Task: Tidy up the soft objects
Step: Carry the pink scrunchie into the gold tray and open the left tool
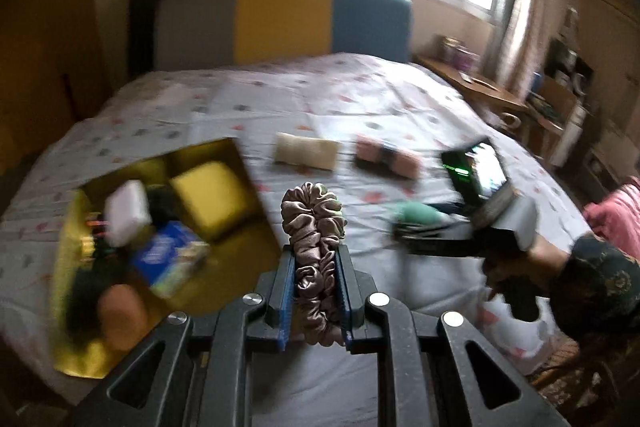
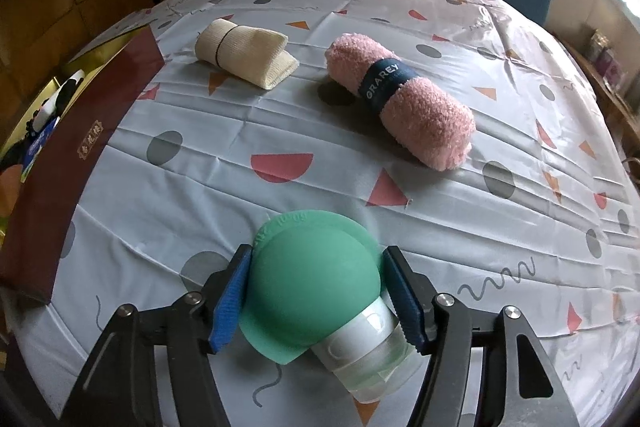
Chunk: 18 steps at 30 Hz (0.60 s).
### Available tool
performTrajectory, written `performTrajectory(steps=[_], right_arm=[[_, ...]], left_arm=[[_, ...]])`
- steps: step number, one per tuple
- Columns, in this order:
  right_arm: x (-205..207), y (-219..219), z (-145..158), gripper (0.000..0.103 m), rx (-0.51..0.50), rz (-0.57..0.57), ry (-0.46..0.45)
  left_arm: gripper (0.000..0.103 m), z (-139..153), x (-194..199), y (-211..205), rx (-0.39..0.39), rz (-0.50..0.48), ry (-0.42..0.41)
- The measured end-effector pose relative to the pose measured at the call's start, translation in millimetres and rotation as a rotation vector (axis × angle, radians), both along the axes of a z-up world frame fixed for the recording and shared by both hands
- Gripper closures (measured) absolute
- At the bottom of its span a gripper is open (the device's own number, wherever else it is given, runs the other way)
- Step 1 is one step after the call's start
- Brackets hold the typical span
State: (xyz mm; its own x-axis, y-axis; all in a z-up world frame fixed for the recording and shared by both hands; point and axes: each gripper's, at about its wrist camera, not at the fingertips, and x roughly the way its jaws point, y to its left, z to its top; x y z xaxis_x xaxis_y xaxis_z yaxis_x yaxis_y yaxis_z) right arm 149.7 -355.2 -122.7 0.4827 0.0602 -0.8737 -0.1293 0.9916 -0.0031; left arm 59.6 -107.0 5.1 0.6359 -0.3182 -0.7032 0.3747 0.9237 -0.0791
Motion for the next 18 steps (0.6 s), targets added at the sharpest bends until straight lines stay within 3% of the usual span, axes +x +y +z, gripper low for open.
performTrajectory(steps=[8,10,18], right_arm=[[-2,5,0,0.038,-0.032,0.01,-0.021],[-3,6,1,0.038,-0.042,0.011,-0.024],[-3,5,1,0.038,-0.044,0.02,-0.025]], left_arm=[[0.085,-8,5,76,-0.01,0.159,0.032],[0.085,-15,5,99,-0.059,0.188,0.07],[0.085,-29,-2,173,-0.131,0.338,0.122]])
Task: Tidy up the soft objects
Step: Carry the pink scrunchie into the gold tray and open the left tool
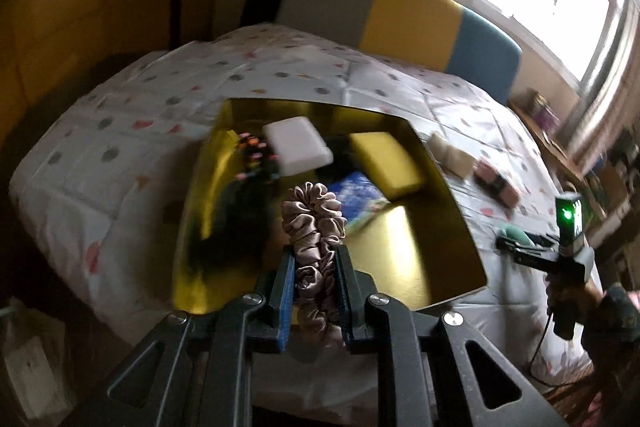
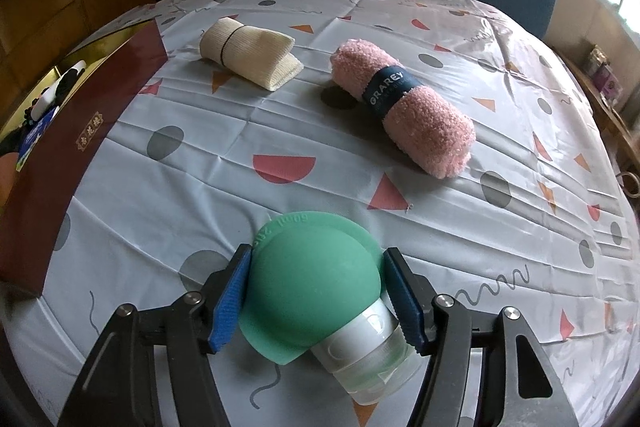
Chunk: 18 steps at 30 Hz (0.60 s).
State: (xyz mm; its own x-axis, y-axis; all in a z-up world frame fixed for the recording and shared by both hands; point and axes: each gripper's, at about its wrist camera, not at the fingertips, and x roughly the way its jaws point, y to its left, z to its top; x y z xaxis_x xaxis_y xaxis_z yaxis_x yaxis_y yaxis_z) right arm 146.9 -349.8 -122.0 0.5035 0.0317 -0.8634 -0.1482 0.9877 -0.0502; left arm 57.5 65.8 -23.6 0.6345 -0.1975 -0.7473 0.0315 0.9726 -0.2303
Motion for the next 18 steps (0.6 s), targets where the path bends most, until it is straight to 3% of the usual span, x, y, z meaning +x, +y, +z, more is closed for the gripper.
performTrajectory(steps=[4,9,13,18], right_arm=[[0,1,1,0.038,-0.008,0.0,0.002],[1,3,1,0.038,-0.02,0.001,0.004],[2,2,1,0.038,-0.019,0.003,0.005],[2,2,1,0.038,-0.016,0.003,0.008]], left_arm=[[0.086,-8,4,10,-0.072,0.023,0.034],[0.085,-18,26,-17,-0.177,-0.043,0.09],[0.084,-35,48,-46,-0.157,-0.079,0.142],[0.079,-63,72,-45,-0.033,-0.011,0.204]])
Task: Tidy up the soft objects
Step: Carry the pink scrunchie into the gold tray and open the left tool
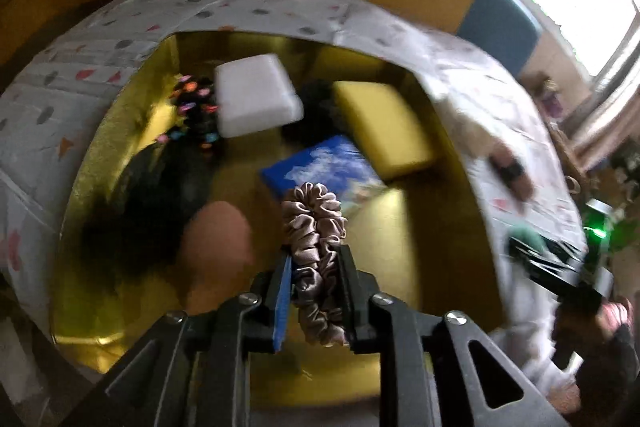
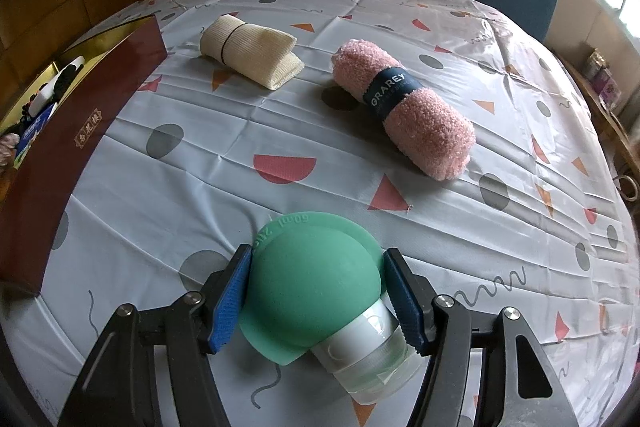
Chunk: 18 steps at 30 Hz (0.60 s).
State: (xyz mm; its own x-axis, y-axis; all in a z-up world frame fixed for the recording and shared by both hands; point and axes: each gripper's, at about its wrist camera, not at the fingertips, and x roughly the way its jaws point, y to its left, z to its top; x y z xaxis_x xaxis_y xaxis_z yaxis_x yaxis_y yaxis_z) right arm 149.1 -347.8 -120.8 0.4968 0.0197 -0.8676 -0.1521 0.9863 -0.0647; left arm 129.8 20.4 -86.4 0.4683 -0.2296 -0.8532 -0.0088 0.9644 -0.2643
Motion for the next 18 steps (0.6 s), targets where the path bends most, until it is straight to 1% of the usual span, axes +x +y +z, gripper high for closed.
performTrajectory(steps=[1,2,3,4,5,6,8,11,16,18], right_arm=[[0,0,0,0.037,0.0,0.0,0.0],[1,0,0,0.037,0.001,0.0,0.0],[1,0,0,0.037,0.002,0.001,0.0],[1,0,0,0.037,0.002,0.001,0.0],[2,0,-1,0.037,0.004,0.001,0.0],[2,-1,-1,0.037,0.005,0.0,0.0],[2,-1,-1,0.037,0.007,-0.002,0.0],[2,0,-1,0.037,0.003,-0.004,-0.001],[1,1,-1,0.037,-0.009,0.001,-0.003],[0,2,-1,0.037,-0.013,-0.002,-0.004]], left_arm=[[0.078,-5,2,3,0.012,0.015,0.021],[0.078,-7,3,7,0.007,0.026,0.022],[0.078,-6,1,10,-0.001,0.022,0.005],[0.076,-3,0,10,0.012,0.014,-0.005],[0.071,-1,-2,8,0.029,0.003,-0.017],[0.069,3,-5,5,0.041,-0.008,-0.032],[0.061,10,-10,4,0.053,-0.003,-0.048],[0.06,18,-19,4,0.061,0.005,-0.076],[0.06,35,-36,8,0.13,0.025,-0.125],[0.06,46,-41,9,0.159,0.035,-0.164]])
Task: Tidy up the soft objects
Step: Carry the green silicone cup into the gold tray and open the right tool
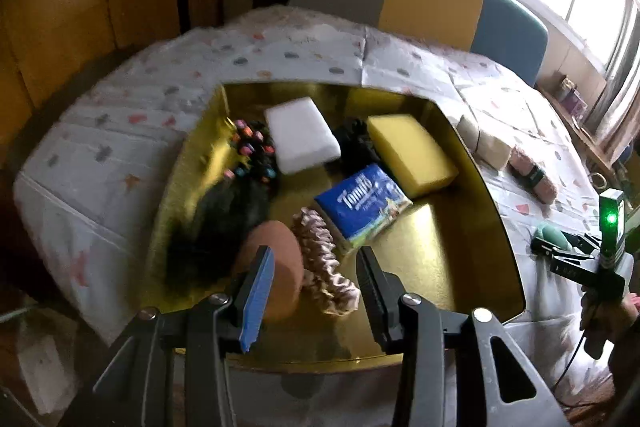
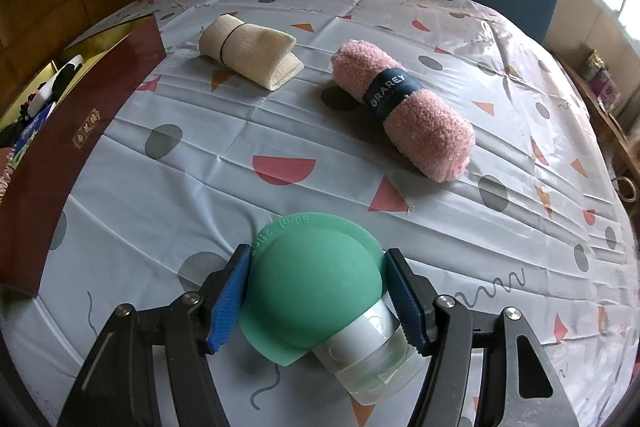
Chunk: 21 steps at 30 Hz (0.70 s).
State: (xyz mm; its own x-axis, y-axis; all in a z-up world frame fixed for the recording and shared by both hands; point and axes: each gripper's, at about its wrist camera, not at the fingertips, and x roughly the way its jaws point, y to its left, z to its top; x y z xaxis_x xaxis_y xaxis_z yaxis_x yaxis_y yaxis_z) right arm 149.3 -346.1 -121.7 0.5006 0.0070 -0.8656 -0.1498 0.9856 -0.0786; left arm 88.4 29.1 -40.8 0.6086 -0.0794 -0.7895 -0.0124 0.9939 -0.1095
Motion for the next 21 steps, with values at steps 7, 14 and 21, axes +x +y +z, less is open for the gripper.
performTrajectory(steps=[7,14,21], right_arm=[[3,6,4,0.04,-0.032,-0.056,0.036],[-7,20,34,0.042,-0.015,-0.141,-0.007],[-30,87,98,0.041,0.101,0.022,-0.124]], left_arm=[[0.06,23,-16,3,0.009,-0.012,-0.073],[0.06,26,-23,7,-0.02,-0.027,-0.091],[0.06,21,-26,20,-0.058,0.004,-0.09]])
